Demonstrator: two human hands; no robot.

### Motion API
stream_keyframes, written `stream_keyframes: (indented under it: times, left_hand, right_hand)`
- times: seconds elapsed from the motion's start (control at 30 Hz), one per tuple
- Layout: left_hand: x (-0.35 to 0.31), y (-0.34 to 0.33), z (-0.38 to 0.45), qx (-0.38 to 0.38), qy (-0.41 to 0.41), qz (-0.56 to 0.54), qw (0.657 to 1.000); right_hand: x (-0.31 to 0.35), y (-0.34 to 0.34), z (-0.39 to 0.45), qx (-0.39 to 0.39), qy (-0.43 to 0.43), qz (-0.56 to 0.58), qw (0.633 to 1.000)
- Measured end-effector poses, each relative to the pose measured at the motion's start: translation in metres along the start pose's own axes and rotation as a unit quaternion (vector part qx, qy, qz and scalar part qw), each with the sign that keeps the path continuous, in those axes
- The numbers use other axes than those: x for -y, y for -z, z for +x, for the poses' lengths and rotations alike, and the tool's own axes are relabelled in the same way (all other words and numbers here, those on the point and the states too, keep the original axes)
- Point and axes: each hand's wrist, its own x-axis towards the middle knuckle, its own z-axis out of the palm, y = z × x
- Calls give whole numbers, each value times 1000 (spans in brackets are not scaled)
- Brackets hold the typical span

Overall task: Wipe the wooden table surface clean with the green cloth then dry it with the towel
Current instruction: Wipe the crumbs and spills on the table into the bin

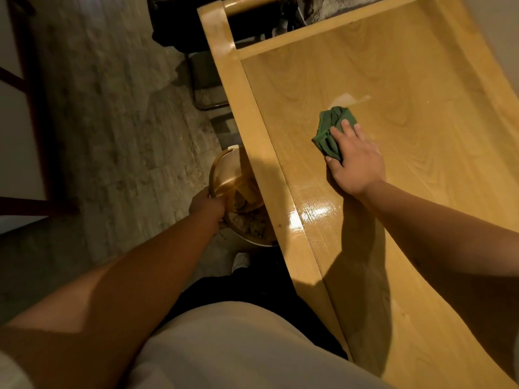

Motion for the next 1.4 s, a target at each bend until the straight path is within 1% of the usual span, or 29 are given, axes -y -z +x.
stream_keyframes:
  times: [0.13, 0.27, 0.43, 0.67, 0.8, 0.87, 0.93, 1.0, 1.07, 1.17, 1.23, 1.3, 1.4]
  left_hand:
    - [1, 1, 1, -8, -4, 8, 1000]
    - [1, 1, 1, 2, -1, 3, 1000]
    - [1, 3, 4, 0, -10, 13, 1000]
    - [-1, 4, 4, -6, -25, 15, 1000]
    - [-1, 11, 1, 1, -29, 15, 999]
    - [0, 15, 0, -1, -34, 16, 999]
    - [-1, 17, -2, -4, -43, 21, 999]
    - [-1, 20, -5, -8, -46, 17, 999]
    - [0, 23, -7, -15, -48, 5, 999]
    - [0, 29, -9, -26, -61, 9, 998]
    - [-2, 33, -8, -31, -64, 12, 997]
    - [-3, 33, -7, -45, -68, 26, 996]
    - [-1, 29, -4, -54, -73, 43, 995]
  right_hand:
    - [21, -6, -2, 17, 24, 1, 1000]
    - [41, -13, -5, 33, 52, -2, 998]
    - [73, -25, -17, 41, 100, -2, 994]
    - [115, -37, -36, 41, 131, -10, 991]
    - [141, -45, -44, 84, 165, -34, 982]
    - [151, -48, -49, 93, 176, -18, 980]
    - [156, -51, -54, 89, 207, -10, 974]
    - [159, -52, -57, 88, 254, -30, 963]
    - [161, -49, -56, 98, 274, -24, 956]
    - [161, -38, -51, 89, 220, 75, 969]
    - [158, -29, -46, 45, 177, 148, 972]
    - [149, -18, -39, 7, 133, 196, 972]
    - [131, -1, -22, -19, 52, 240, 969]
